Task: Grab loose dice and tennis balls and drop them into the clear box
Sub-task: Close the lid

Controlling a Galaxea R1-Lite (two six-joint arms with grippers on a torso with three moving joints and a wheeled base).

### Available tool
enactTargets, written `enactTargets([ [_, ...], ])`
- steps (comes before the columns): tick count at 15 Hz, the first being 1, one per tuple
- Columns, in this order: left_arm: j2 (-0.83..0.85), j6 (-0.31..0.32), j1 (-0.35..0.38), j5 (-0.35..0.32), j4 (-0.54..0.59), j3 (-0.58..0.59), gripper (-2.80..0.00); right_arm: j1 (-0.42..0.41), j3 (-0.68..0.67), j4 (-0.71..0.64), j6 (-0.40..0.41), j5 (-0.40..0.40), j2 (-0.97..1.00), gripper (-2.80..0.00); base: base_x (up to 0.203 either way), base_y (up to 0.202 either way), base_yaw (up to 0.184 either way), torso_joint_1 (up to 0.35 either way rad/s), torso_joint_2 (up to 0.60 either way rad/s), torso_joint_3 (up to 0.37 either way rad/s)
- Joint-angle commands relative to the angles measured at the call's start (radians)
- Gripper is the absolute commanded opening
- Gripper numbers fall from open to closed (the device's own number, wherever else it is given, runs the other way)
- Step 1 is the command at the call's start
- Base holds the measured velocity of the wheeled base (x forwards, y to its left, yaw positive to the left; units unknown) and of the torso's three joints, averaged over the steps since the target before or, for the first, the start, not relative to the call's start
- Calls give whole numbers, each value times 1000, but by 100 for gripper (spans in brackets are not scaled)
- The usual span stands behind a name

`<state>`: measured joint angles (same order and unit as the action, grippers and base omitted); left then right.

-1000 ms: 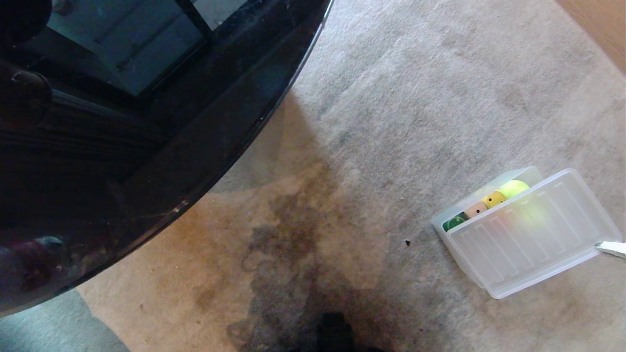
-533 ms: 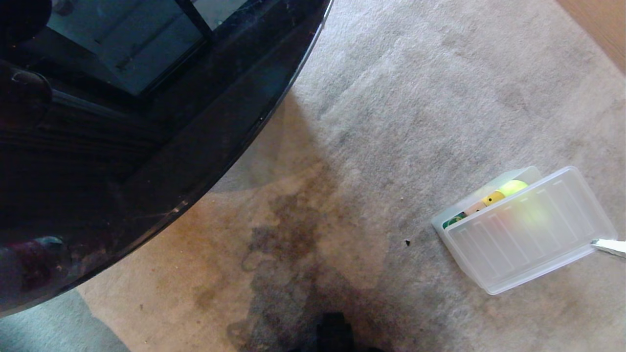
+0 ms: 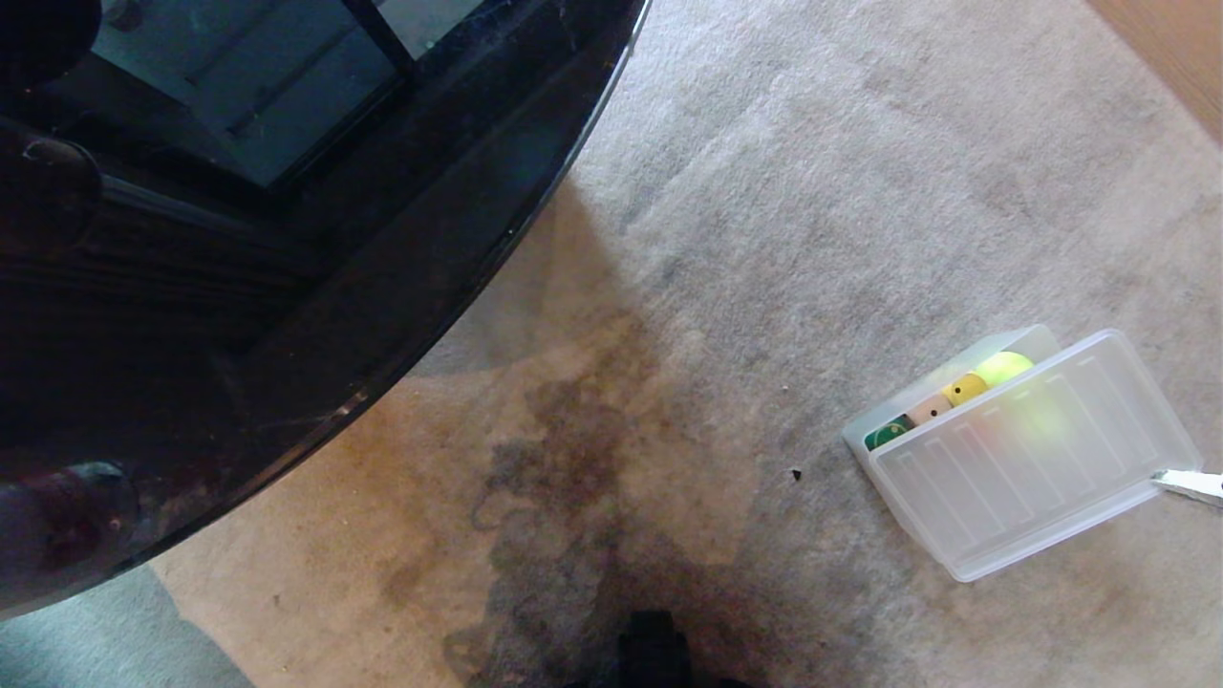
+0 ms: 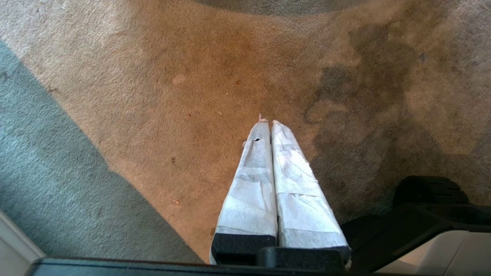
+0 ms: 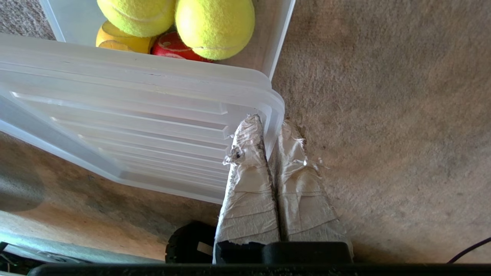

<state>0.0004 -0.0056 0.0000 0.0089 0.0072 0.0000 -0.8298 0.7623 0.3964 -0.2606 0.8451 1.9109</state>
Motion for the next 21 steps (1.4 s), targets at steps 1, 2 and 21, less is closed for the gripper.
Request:
enactTargets([
  [1, 0, -1, 0, 0, 0, 0, -280, 0, 0, 4, -2, 5, 2, -280, 0, 0, 0, 0, 0, 0],
  [2, 0, -1, 0, 0, 0, 2, -280, 0, 13, 12, -2, 3, 2, -280, 0, 0, 0, 0, 0, 0],
  [21, 0, -1, 0, 0, 0, 0, -280, 37, -83, 3, 293, -137, -80, -280, 0, 0, 0, 0, 0, 0],
])
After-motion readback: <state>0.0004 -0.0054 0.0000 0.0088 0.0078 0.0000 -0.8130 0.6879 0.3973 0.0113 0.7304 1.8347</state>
